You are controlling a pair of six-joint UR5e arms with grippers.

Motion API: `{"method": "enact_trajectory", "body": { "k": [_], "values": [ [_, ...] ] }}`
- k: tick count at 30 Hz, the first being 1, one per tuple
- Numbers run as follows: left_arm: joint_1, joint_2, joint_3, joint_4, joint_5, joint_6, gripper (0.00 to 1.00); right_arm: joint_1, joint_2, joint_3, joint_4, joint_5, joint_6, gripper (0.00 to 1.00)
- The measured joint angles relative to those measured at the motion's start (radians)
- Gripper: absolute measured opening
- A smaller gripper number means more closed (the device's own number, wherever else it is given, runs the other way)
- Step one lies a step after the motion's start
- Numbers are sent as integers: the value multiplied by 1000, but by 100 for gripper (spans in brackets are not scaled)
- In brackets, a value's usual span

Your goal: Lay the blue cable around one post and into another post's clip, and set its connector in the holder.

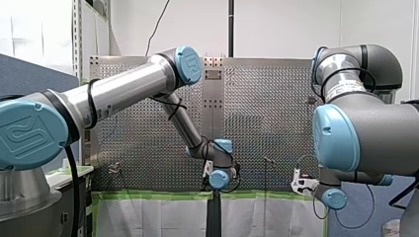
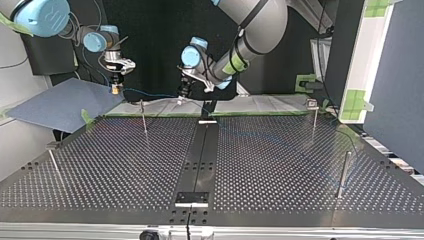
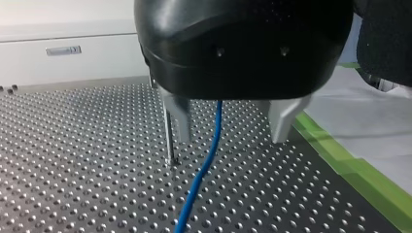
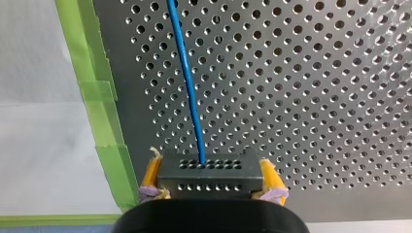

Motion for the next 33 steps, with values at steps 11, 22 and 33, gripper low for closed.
{"method": "enact_trajectory", "body": {
  "k": [11,22,33],
  "values": [
    [-6,20,0,-1,59,18,30,-2,0,0,-5,2,2,0],
    [-4,21,0,-3,65,23,12,-6,0,0,-10,2,7,0],
    [-5,21,0,-3,62,22,43,-12,0,0,-23,3,23,0]
  ]
}}
